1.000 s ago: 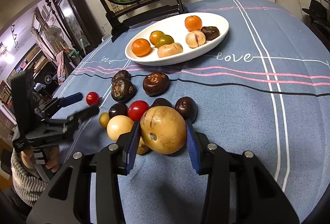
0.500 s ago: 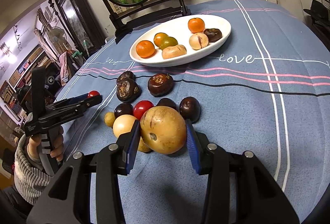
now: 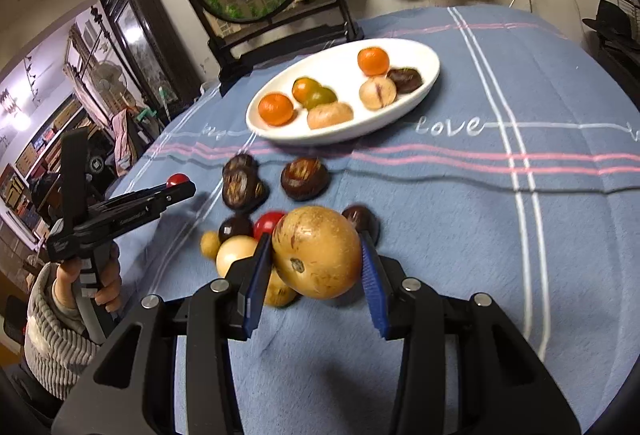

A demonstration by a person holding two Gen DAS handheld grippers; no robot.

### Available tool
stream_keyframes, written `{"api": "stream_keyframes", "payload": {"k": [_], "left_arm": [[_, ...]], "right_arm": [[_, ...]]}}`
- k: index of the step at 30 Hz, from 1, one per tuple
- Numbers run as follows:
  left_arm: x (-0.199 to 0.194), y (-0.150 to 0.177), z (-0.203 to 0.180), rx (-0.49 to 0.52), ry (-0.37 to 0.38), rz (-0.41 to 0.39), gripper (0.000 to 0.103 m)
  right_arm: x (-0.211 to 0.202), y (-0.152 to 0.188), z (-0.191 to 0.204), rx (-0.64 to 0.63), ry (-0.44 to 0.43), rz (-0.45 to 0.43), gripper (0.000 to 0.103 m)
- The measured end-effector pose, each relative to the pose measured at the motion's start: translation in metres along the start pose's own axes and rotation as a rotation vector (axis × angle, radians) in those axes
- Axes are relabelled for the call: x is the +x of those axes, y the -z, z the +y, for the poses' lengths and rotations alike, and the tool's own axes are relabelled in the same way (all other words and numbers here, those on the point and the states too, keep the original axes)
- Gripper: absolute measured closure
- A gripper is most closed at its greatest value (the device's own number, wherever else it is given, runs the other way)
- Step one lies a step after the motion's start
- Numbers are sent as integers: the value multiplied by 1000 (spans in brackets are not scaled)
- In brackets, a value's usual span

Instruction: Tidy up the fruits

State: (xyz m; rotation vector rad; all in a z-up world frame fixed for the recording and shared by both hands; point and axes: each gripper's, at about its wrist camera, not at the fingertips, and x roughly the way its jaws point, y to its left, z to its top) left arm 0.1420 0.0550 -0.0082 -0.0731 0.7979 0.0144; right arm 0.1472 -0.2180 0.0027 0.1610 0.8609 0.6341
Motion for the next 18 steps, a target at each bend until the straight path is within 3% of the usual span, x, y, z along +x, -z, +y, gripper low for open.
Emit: {"api": "stream_keyframes", "payload": {"k": [4, 9, 18], "left_arm": [[7, -38, -28, 47, 25, -33, 71], [38, -83, -47, 35, 56, -35, 71], [95, -123, -33, -53, 98, 9, 70]], "right_arm": [[-1, -39, -4, -13, 61, -40, 60], [25, -88, -5, -16, 98, -76, 60], [97, -137, -10, -52, 152, -67, 58]]}}
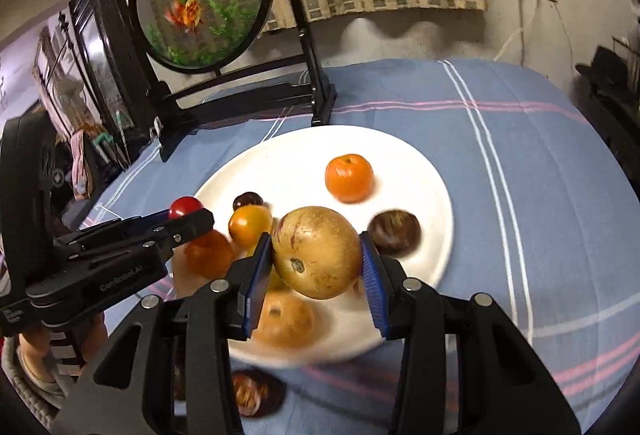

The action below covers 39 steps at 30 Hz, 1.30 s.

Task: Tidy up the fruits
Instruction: 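Set the red fruit on the plate with left tool while right tool sets the tan fruit, then grasp a large dark brown fruit from the pile with the left tool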

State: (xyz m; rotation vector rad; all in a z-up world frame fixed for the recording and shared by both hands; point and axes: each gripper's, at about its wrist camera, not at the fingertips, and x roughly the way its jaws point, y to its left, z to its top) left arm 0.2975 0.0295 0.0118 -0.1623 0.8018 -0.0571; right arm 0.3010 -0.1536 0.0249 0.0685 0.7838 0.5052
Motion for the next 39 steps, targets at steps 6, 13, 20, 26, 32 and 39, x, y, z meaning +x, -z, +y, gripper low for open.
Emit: {"api": "stream_keyframes", "payload": {"k": [6, 13, 20, 26, 32, 39], "left_arm": [[15, 3, 16, -31, 5, 33, 48], [-22, 15, 26, -53, -11, -8, 34], [-65, 74, 21, 41, -82, -15, 22], [-63, 95, 33, -5, -148, 7, 19], [-43, 87, 42, -92, -79, 68, 19], [-23, 88, 36, -65, -100, 136, 13]], "right_arm": [[1, -5, -3, -48, 35, -37, 36], [-51, -5, -5, -5, -7, -116, 36], [-93, 45, -6, 22, -56, -92, 34], [-102, 81, -21, 92, -59, -52, 34], [-101, 79, -28, 134, -69, -44, 33], [-103, 81, -29, 138, -63, -40, 26]]}}
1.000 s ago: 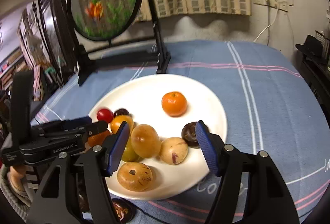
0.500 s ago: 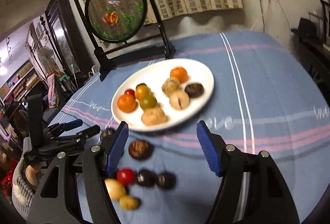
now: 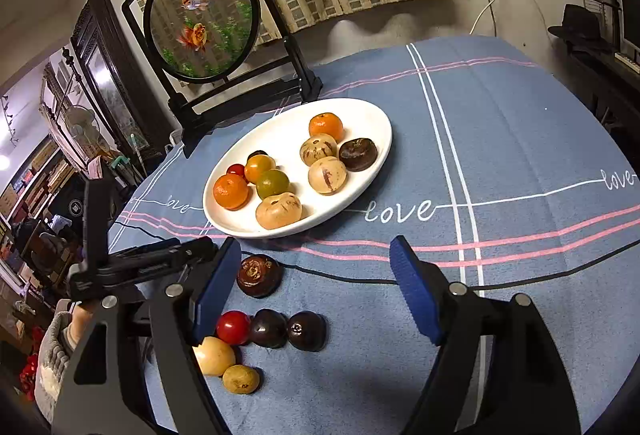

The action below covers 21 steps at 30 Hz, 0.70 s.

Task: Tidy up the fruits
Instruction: 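Grasp a large dark brown fruit from the pile with the left tool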

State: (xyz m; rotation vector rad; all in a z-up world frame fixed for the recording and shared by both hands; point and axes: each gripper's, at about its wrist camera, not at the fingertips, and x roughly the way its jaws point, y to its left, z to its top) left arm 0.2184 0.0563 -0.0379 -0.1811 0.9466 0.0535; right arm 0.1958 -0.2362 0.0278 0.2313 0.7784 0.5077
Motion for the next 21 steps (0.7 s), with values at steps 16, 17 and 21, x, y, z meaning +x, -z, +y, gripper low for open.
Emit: {"api": "stream_keyframes", "payload": {"k": [16, 17, 21], "left_arm": [[-23, 27, 25, 94, -161, -87, 8], [-21, 26, 24, 99, -158, -78, 8], [-16, 26, 19, 116, -153, -66, 20]], "right_arm": [[-1, 4, 6, -30, -20, 4, 26], [0, 4, 6, -31, -22, 7, 26], [0, 5, 8, -39, -25, 12, 26]]}}
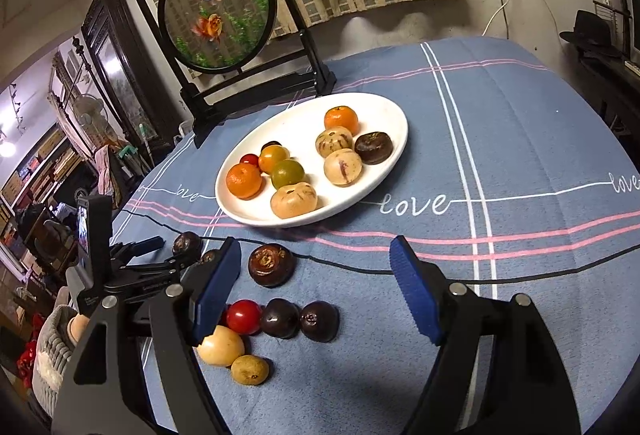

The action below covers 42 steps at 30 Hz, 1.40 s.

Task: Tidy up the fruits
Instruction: 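Grasp a large dark brown fruit from the pile with the left tool, then grasp a small dark brown fruit with the right tool while the left tool holds its fruit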

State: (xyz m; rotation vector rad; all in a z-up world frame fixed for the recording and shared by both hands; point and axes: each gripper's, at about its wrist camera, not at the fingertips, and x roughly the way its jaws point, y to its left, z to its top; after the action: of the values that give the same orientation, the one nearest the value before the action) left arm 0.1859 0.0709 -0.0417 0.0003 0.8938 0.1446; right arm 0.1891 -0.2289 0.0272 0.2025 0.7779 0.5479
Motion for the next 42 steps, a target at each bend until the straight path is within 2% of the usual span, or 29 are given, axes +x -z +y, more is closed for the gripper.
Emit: {"api": "stream_keyframes", "payload": {"k": [1, 3, 4, 5, 10, 13, 16, 18, 24, 26, 29, 32, 38, 42], "left_arm": [[1, 0, 0, 1, -2, 5, 30], [0, 1, -1, -4, 24, 2, 42], [0, 1, -2, -1, 31, 0, 54], [-1, 2, -3, 2, 41, -4, 61], [-3, 3, -4, 0, 53, -9, 61], [-2, 3, -4, -6, 55, -8, 61], [-1, 2, -4, -6, 54, -7, 61], [-1, 2, -4, -5, 54, -7, 61], [-1, 2, -4, -4, 49, -7, 61], [-1, 3, -4, -4, 48, -6, 61], [0, 3, -4, -8, 53, -4, 61], [0, 3, -3, -12, 56, -5, 61], [-4, 4, -4, -12, 67, -18, 61], [-17, -2, -10, -1, 84, -64, 61]], "right_arm": [[0, 0, 1, -3, 0, 2, 26], [1, 1, 2, -6, 0, 9, 26], [2, 2, 2, -9, 0, 14, 26], [2, 2, 3, -12, 0, 17, 26], [6, 6, 8, -41, 4, 39, 26], [10, 14, 14, -100, 23, 71, 26], [12, 25, 16, -163, 55, 97, 38], [19, 29, 14, -174, 62, 130, 51], [38, 42, 16, -210, 79, 196, 61], [38, 43, 16, -218, 89, 180, 65], [39, 43, 11, -197, 71, 183, 66], [39, 42, 10, -178, 38, 185, 77], [38, 38, 8, -135, -3, 202, 79], [20, 28, 6, -114, -2, 126, 79]]}}
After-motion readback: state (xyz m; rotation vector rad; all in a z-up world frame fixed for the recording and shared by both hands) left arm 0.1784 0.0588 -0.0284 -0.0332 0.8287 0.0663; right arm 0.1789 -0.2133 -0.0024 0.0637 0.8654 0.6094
